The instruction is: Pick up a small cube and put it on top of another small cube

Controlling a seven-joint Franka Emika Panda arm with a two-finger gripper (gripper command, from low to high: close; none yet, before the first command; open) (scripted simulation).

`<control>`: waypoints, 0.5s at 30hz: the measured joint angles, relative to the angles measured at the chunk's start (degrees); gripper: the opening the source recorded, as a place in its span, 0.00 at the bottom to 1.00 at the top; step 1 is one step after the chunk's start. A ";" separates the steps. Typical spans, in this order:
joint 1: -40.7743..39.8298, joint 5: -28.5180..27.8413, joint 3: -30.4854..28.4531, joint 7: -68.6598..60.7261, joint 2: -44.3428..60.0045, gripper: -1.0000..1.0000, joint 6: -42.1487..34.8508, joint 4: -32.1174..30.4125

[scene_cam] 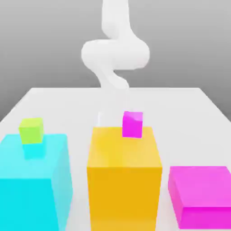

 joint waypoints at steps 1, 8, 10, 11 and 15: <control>-0.90 -0.96 -1.17 -1.04 1.15 0.50 0.67 -0.29; -6.30 -7.22 -9.51 -8.74 11.55 0.50 8.22 -5.48; -7.66 -8.58 -12.17 -11.25 15.03 0.50 10.98 -7.61; -8.29 -9.17 -13.61 -12.56 16.78 0.50 12.38 -8.69; -10.73 -10.46 -19.71 -18.59 23.86 0.50 18.11 -13.03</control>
